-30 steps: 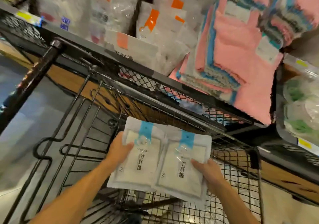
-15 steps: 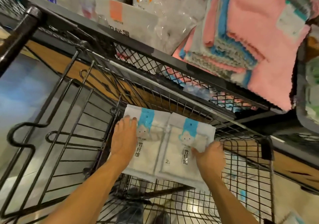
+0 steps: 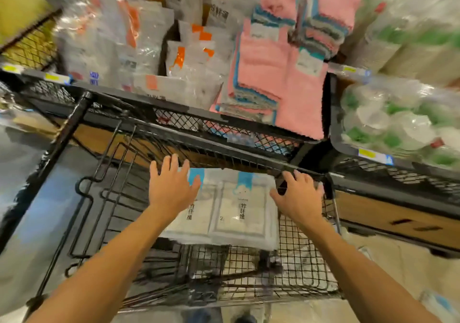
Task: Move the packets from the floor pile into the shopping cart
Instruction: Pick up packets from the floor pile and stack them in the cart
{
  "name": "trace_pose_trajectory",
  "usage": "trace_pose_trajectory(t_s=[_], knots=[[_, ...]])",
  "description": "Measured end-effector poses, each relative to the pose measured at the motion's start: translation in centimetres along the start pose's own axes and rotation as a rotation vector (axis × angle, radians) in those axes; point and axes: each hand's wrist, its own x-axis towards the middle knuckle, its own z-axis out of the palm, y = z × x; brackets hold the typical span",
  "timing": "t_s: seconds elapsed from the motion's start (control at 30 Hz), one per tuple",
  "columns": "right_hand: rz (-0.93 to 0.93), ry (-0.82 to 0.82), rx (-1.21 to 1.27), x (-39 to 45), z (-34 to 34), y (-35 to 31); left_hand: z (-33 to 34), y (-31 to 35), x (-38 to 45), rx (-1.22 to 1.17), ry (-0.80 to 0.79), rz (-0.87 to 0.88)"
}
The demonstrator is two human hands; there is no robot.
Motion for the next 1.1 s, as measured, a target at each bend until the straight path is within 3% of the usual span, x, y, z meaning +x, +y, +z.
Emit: trace_pose_trajectory(t_s=[0.23, 0.37, 0.53, 0.73, 1.1], knots=[[0.024, 0.138, 0.111, -6.5, -11.7, 4.6, -12.0, 5.8, -3.7, -0.068, 0.134, 0.079], [0.113, 0.24, 0.137, -11.3, -16.2, 8.3, -16.1, 10.1, -5.3, -0.069, 0.257, 0.211], [0.309, 0.339, 0.171, -17.9, -18.6, 12.5, -20.0, 15.3, -6.9, -0.077, 0.294, 0.464], [0.616, 0.408, 0.214, -27.5, -17.1, 15.3, -21.0, 20.5, -9.6, -0.036, 0.252, 0.756], [1.076, 0.395, 0.247, -46.4, -8.9, 18.2, -16.9, 30.4, -22.2, -0.027, 0.106, 1.155]])
